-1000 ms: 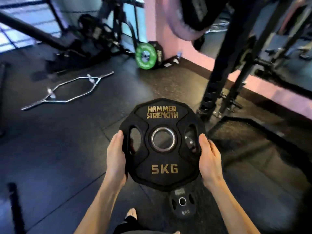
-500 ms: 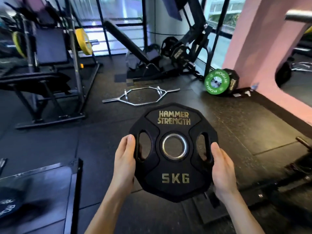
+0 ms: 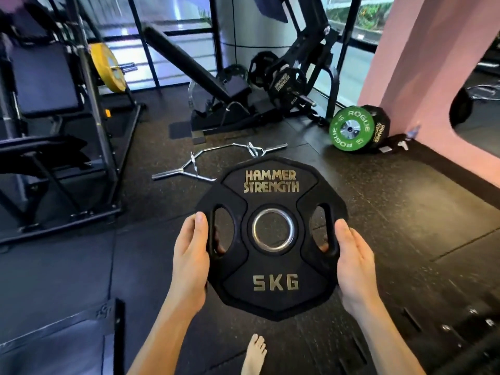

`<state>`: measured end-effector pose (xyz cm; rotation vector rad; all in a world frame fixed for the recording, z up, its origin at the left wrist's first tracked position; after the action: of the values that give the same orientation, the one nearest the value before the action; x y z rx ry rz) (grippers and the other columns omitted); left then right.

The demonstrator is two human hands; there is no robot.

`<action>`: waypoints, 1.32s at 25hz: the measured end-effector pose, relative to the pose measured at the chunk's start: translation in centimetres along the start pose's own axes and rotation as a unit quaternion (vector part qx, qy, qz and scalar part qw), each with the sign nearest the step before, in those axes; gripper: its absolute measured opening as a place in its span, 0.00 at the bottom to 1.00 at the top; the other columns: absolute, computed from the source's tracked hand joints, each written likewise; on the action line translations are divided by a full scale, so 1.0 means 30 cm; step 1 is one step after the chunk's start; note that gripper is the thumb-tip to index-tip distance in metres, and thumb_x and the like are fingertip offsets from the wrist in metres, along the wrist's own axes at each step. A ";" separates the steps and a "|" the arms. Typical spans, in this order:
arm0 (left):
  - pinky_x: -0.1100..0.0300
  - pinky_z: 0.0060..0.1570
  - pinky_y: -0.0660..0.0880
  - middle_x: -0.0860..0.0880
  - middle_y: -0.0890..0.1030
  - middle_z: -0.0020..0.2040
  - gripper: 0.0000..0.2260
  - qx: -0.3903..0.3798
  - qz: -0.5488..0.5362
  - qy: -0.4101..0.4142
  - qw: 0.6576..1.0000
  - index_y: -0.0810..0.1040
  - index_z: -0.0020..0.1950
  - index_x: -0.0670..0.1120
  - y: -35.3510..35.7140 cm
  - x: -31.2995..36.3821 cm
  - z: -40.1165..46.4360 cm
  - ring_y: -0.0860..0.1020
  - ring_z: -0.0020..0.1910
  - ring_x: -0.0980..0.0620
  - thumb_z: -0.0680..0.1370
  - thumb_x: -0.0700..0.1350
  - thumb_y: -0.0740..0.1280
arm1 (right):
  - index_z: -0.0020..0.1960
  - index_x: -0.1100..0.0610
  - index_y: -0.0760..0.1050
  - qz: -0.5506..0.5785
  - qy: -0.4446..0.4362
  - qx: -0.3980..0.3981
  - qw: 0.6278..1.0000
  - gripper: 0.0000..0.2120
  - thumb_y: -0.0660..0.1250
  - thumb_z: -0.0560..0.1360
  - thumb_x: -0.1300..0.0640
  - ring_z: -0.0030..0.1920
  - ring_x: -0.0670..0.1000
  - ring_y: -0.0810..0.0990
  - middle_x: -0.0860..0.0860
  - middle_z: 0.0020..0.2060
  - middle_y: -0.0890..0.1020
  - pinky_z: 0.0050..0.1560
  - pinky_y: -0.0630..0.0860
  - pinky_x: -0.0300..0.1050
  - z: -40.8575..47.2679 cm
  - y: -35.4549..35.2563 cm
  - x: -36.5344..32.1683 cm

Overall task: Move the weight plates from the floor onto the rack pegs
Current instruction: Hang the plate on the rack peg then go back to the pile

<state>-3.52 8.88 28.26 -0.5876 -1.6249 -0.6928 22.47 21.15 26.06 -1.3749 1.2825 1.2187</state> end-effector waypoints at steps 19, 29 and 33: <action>0.56 0.39 0.71 0.46 0.74 0.39 0.14 -0.188 0.019 0.003 0.982 0.75 0.41 0.49 0.922 0.148 1.946 0.72 0.36 0.51 0.83 0.52 0.58 | 0.43 0.61 0.79 0.074 0.003 0.210 0.975 0.24 0.63 0.75 0.38 0.46 0.61 0.82 0.62 0.42 0.83 0.50 0.78 0.62 1.670 0.441 -0.228; 0.54 0.39 0.71 0.46 0.74 0.36 0.15 -0.312 0.075 0.038 0.947 0.73 0.38 0.49 1.886 0.115 2.667 0.73 0.32 0.53 0.83 0.52 0.58 | 0.41 0.54 0.80 0.109 -0.020 0.347 0.931 0.30 0.67 0.62 0.27 0.43 0.56 0.80 0.54 0.36 0.82 0.50 0.77 0.59 2.583 0.195 -0.331; 0.53 0.43 0.69 0.46 0.75 0.39 0.14 -0.346 0.076 0.022 0.935 0.75 0.40 0.51 2.298 0.099 2.888 0.72 0.39 0.52 0.83 0.53 0.59 | 0.44 0.53 0.81 0.132 -0.003 0.382 0.915 0.18 0.64 0.74 0.38 0.44 0.55 0.81 0.52 0.37 0.83 0.47 0.79 0.53 2.932 0.018 -0.372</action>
<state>-14.33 119.09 29.76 -1.1812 -1.2491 -1.1604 13.94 109.41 24.69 -0.6386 1.7309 0.7348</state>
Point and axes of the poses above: each hand's wrist, its own z-axis towards the middle knuckle, its own y-axis out of the palm, x = y × z, the point moved 10 cm from there along z, towards the middle knuckle
